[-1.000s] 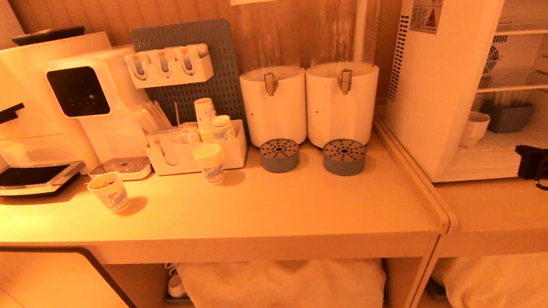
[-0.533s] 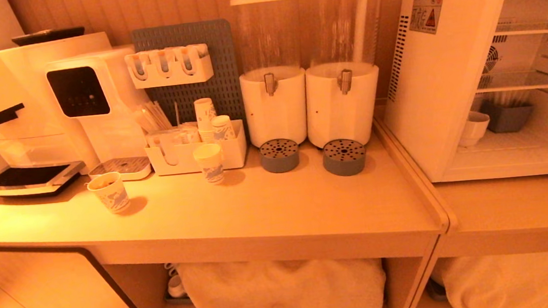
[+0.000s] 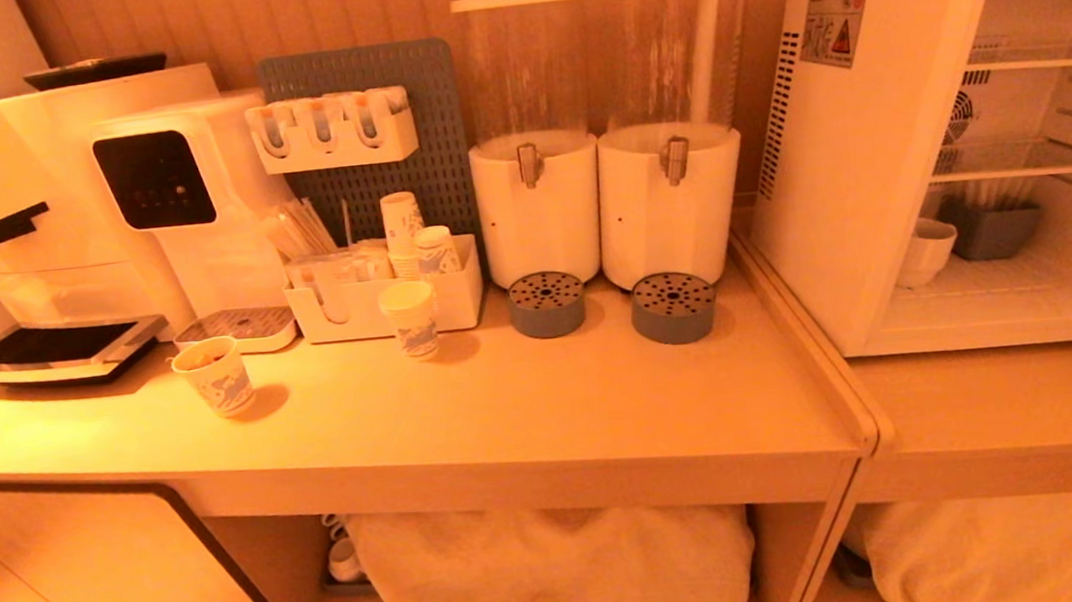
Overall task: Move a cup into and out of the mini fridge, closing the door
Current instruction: Close the freezer door
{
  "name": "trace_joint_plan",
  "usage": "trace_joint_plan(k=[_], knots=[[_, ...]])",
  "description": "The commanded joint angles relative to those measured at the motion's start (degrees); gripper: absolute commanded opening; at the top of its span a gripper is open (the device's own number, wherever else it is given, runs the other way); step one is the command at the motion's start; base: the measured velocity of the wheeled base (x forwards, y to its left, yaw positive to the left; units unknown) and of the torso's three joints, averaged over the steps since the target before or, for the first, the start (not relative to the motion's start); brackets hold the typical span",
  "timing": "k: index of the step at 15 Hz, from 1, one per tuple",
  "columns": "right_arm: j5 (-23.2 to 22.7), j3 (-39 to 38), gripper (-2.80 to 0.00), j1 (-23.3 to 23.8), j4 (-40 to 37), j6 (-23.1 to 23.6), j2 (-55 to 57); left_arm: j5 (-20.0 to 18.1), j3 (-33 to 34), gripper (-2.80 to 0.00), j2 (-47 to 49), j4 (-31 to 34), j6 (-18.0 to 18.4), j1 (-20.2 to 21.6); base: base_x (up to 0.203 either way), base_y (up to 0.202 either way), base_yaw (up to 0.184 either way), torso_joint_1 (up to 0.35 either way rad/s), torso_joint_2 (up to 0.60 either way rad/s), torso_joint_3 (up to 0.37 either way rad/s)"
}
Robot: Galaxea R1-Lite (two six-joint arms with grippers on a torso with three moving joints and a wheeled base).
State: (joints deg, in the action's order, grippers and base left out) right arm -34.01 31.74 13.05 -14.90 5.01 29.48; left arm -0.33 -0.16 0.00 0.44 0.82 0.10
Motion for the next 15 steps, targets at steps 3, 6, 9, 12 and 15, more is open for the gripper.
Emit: trace_joint_plan(k=[3,6,9,12,15], knots=[[2.14,3.26,-2.80,-10.47,-15.44,-0.06,-17.81,-0.02,0.06,-2.80,0.00,0.00,-0.03,-0.01,0.000,0.000,0.000,0.000,0.00,0.000],[8.21,1.87,-2.80,-12.40,-18.00,-0.21,-28.86,0.01,0.02,-2.80,0.00,0.00,-0.20,0.05,0.000,0.000,0.000,0.000,0.00,0.000],[22.89,-5.96,-2.80,-12.86,-6.00,-3.99,-29.52,0.07,0.07,-2.80,0.00,0.00,-0.29,0.01,0.000,0.000,0.000,0.000,0.00,0.000],[28.36,-24.92,-2.80,-12.92,11.32,-3.32,-29.44,0.07,0.07,-2.80,0.00,0.00,-0.29,-0.01,0.000,0.000,0.000,0.000,0.00,0.000],[31.98,-33.01,-2.80,-12.97,15.11,-2.38,-29.33,0.07,0.07,-2.80,0.00,0.00,-0.36,-0.01,0.000,0.000,0.000,0.000,0.00,0.000]])
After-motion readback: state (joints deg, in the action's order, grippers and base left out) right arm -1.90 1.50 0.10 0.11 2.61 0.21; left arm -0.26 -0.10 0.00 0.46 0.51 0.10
